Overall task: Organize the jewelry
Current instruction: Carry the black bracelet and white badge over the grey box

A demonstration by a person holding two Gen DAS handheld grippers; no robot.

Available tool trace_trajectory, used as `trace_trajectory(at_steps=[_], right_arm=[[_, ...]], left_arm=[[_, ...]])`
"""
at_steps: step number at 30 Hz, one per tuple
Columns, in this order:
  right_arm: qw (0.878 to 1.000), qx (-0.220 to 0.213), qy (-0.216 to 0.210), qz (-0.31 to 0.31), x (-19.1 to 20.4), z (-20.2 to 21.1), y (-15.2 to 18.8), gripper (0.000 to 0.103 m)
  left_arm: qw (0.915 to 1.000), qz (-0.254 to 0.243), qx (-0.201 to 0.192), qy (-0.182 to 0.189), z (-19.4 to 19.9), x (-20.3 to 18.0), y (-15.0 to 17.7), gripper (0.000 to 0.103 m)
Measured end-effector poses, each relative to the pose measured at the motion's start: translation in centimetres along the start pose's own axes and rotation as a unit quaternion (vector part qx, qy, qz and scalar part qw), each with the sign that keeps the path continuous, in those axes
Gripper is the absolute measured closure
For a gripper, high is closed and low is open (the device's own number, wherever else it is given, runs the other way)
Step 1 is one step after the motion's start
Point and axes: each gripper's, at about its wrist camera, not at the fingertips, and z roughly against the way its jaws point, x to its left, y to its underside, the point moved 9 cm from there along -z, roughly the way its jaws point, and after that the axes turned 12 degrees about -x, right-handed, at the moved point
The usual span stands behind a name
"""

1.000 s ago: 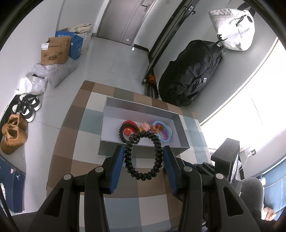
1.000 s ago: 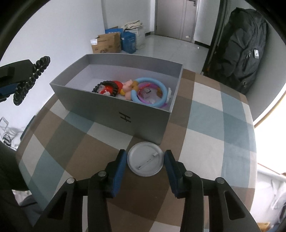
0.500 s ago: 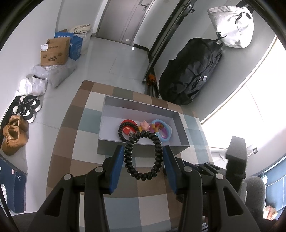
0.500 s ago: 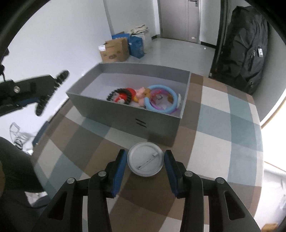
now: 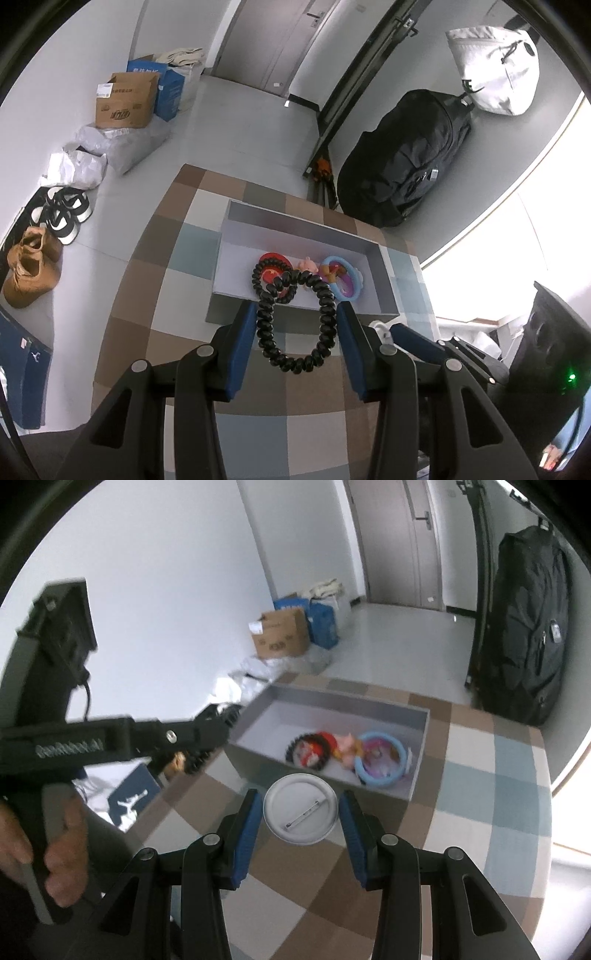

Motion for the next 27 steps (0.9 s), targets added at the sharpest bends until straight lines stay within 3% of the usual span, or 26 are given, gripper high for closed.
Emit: trace_trajectory(at_steps=[14,27], right_arm=[[0.999,-0.041,-0.001,-0.033,-1.3,1.1,-3.3,0.061],[0.997,-0.030,0.032,-0.058,-4.6,-0.8,-4.5,0.061]], left_arm=[[0.9999,0.008,-0.007,0.006,-1.1,-1.0,-1.0,0.064],[0.9999,0.012,0.002,-0.003,-3.0,-1.2,-2.0,0.064]])
